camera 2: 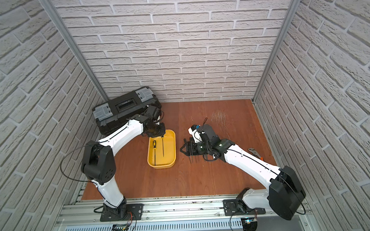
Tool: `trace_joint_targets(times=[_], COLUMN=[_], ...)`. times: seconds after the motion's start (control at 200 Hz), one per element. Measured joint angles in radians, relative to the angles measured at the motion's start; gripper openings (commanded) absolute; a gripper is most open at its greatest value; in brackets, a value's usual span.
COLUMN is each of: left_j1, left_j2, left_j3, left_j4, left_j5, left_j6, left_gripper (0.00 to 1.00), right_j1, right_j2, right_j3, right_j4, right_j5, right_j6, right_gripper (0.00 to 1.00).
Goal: Take the file tool out of the storage box
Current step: Pick up the file tool from the storage box, then place the file tool at the center of the board.
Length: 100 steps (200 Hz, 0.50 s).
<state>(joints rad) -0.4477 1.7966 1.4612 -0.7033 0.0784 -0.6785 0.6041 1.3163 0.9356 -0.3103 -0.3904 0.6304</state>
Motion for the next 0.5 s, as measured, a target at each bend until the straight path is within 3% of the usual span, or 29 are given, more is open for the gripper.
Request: trace_joint_targets(times=[0.23,0.5], left_j1=[0.014,0.014], left_j2=[-0.063,-0.074], left_j3=[-0.006,-0.006], left_j4=[0.014,0.027], left_j5=[0.081,0.143], left_j6=[-0.047,-0.082], left_gripper=[0.11,0.10], right_j1=[0.047,0.080], right_j2=[0.093,0.202], right_j3=[0.043,0.127], right_j4=[0.076,0.120], right_j5=[0.009,0.019], right_j6=[0.021,0.029], right_gripper=[0.51,0.47])
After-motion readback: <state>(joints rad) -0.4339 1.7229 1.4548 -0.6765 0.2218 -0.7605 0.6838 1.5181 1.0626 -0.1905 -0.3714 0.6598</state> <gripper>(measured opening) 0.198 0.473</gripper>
